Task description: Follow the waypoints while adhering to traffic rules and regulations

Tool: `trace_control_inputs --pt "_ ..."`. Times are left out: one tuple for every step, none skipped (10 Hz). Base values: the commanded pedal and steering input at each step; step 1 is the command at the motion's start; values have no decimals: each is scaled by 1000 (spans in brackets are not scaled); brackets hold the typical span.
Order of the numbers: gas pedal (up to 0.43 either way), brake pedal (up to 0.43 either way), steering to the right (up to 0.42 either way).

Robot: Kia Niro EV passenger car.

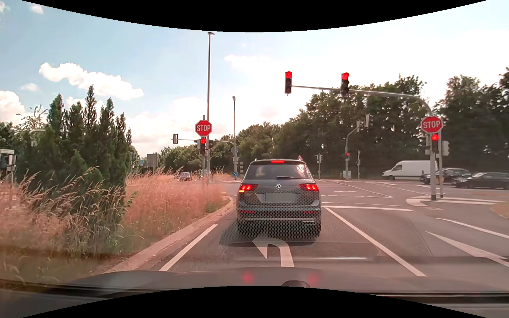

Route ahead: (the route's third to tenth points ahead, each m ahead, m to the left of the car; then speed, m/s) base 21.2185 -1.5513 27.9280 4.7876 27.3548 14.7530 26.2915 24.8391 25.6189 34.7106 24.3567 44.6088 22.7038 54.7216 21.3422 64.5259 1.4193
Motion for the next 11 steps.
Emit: trace_control_inputs --pt "0 244 7" --pt "0 238 7" --pt "0 232 7" --pt "0 232 7" --pt "0 232 7" --pt "0 232 7" --pt "0 232 7" --pt "0 226 7" --pt "0 213 7" --pt "0 201 7" --pt "0 201 7"
